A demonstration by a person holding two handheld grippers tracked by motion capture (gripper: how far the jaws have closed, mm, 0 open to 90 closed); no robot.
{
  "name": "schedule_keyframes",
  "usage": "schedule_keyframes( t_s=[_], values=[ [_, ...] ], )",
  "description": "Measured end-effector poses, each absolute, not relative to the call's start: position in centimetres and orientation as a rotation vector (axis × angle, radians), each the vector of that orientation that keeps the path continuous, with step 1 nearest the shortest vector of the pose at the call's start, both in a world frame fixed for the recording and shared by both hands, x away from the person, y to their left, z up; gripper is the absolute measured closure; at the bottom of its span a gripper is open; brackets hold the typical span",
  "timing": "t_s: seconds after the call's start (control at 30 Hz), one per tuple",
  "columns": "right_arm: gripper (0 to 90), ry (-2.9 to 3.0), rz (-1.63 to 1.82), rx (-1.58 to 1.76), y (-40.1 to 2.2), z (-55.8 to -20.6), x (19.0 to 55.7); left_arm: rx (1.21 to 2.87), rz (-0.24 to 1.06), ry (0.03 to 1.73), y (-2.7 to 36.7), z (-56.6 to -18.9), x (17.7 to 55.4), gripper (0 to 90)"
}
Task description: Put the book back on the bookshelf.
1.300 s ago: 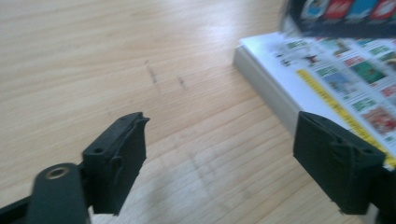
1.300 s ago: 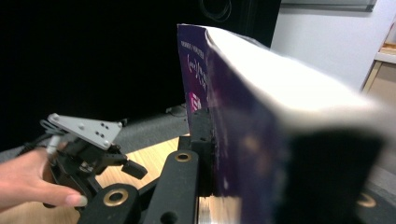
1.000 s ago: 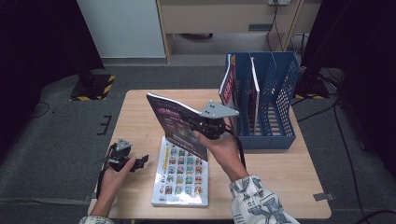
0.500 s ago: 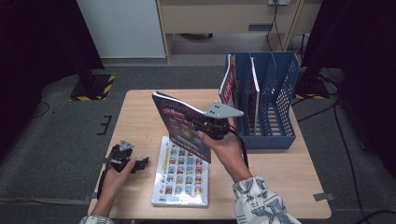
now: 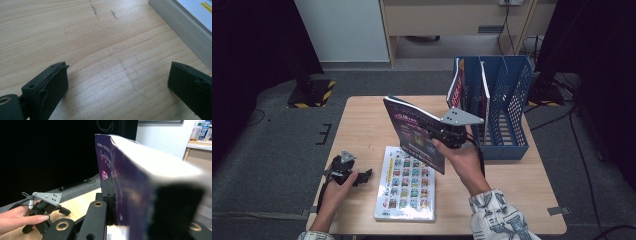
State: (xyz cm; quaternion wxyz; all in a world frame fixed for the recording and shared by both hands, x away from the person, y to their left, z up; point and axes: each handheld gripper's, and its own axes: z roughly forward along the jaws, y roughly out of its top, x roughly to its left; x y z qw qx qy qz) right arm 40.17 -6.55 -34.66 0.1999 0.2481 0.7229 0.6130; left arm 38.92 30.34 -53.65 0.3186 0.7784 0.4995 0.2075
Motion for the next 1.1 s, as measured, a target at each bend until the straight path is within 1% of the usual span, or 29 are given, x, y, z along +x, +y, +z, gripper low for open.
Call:
schedule_keyframes(
  t_s=[1.1],
  values=[
    [84.1, 2.036, 1.686, 0.694, -9.3, -34.6, 39.0, 2.055, 0.548, 1.315, 30.2, -53.6, 38.9, 1.2]
  ],
)
